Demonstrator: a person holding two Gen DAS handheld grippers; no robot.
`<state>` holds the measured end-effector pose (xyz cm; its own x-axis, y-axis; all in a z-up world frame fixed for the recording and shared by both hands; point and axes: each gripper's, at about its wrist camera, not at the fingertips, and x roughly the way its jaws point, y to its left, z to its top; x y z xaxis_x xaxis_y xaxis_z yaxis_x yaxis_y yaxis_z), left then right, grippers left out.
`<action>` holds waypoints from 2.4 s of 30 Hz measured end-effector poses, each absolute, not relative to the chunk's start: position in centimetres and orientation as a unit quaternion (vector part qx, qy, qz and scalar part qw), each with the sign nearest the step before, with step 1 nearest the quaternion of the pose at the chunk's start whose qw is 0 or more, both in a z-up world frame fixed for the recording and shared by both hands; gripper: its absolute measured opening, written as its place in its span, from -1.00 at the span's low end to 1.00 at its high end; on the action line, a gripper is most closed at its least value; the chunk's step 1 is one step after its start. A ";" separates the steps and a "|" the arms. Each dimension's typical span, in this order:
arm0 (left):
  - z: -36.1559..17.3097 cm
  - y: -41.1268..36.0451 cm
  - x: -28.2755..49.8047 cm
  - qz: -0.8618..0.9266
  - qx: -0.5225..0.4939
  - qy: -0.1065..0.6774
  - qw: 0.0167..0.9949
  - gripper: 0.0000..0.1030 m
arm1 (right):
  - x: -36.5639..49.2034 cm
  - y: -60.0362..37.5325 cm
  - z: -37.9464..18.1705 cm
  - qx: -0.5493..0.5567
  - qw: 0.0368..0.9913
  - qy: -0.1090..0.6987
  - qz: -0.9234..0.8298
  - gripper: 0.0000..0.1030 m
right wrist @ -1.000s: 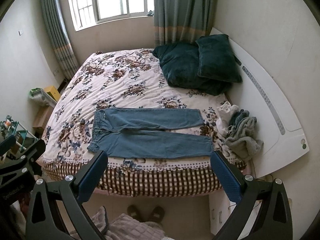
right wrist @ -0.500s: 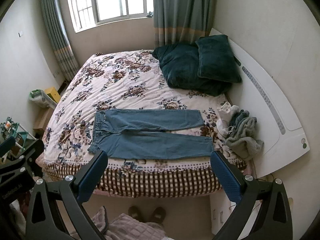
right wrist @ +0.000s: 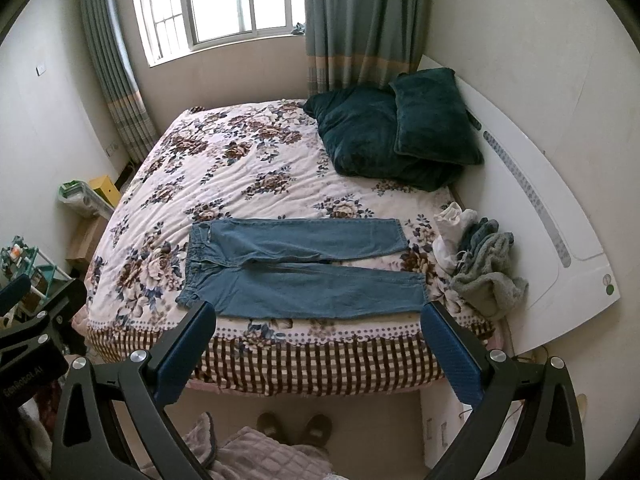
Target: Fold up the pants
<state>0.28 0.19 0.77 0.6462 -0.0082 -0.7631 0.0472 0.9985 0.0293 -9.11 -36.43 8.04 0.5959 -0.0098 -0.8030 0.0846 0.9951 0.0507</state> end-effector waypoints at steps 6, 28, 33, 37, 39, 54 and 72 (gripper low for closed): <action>0.7 0.2 0.3 -0.016 0.023 0.420 0.907 1.00 | -9.1 -36.4 8.1 0.043 0.893 0.448 -0.027 1.00; -2.6 -1.6 4.6 0.035 0.023 0.403 0.914 1.00 | -5.4 -38.0 3.9 0.058 0.902 0.427 -0.035 1.00; -6.9 -1.8 7.9 0.061 0.021 0.420 0.905 1.00 | -0.8 -39.4 -1.4 0.061 0.893 0.445 -0.031 1.00; -11.1 -2.1 11.7 0.067 0.035 0.454 0.888 1.00 | 3.8 -40.2 -6.1 0.059 0.882 0.466 -0.032 1.00; -13.1 -2.1 13.8 0.068 0.038 0.467 0.881 1.00 | 6.5 -40.8 -8.4 0.072 0.876 0.477 -0.027 1.00; -32.0 -6.4 40.6 -0.006 0.152 0.552 0.820 1.00 | 35.4 -43.5 -30.5 0.050 0.813 0.575 -0.076 1.00; -59.5 -13.5 59.4 -0.172 0.342 0.644 0.662 0.87 | 60.5 -38.2 -63.7 -0.230 0.674 0.689 0.133 0.99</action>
